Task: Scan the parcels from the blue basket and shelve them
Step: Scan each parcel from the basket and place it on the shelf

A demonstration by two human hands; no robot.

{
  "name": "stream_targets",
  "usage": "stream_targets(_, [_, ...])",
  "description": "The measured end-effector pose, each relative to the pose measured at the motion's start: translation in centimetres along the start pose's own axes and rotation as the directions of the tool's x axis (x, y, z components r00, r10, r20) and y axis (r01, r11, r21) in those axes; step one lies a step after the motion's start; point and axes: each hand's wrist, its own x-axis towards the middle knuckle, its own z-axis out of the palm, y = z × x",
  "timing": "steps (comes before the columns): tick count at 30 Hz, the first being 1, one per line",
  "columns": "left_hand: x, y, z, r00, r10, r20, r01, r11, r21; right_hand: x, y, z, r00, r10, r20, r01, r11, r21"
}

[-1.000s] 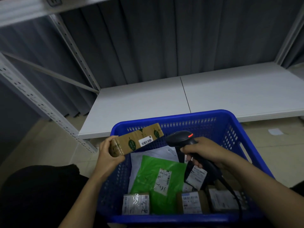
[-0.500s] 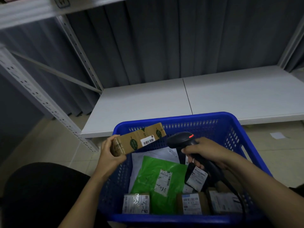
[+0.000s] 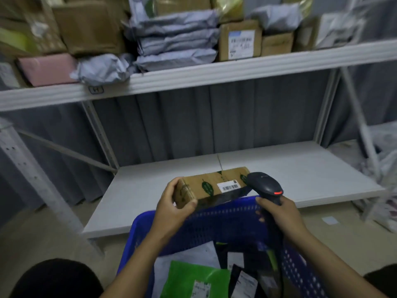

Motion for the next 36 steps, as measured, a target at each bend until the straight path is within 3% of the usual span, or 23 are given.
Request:
stream_targets(6, [4.7, 10.2, 4.2, 0.983, 0.173, -0.058, -0.176, 0.983, -0.045, -0.1, -7.9, -4.8, 0.983, -0.138, -0.119, 0.132, 0.990, -0.056])
stream_targets(12, [9.0, 20.0, 6.7, 0.922, 0.335, -0.194, -0.349, 0.936, -0.043, 0.9, -17.2, -9.1, 0.927, -0.297, -0.228, 0.291, 0.955, -0.059])
stream_targets(19, [13.1, 29.1, 10.7, 0.894, 0.389, -0.220, -0.420, 0.901, -0.111, 1.9, -23.9, -14.2, 0.852, -0.399, -0.339, 0.401, 0.914, -0.067])
stream_targets(26, [16.5, 34.2, 16.6, 0.896, 0.397, -0.197, -0.439, 0.856, -0.272, 3.8, -25.6, -19.7, 0.790, -0.424, -0.444, 0.420, 0.901, -0.113])
stream_targets(36, [24.4, 39.1, 24.6, 0.857, 0.386, -0.343, -0.437, 0.895, -0.085, 9.5, -27.4, -25.0, 0.774, -0.395, -0.495, 0.402, 0.910, -0.099])
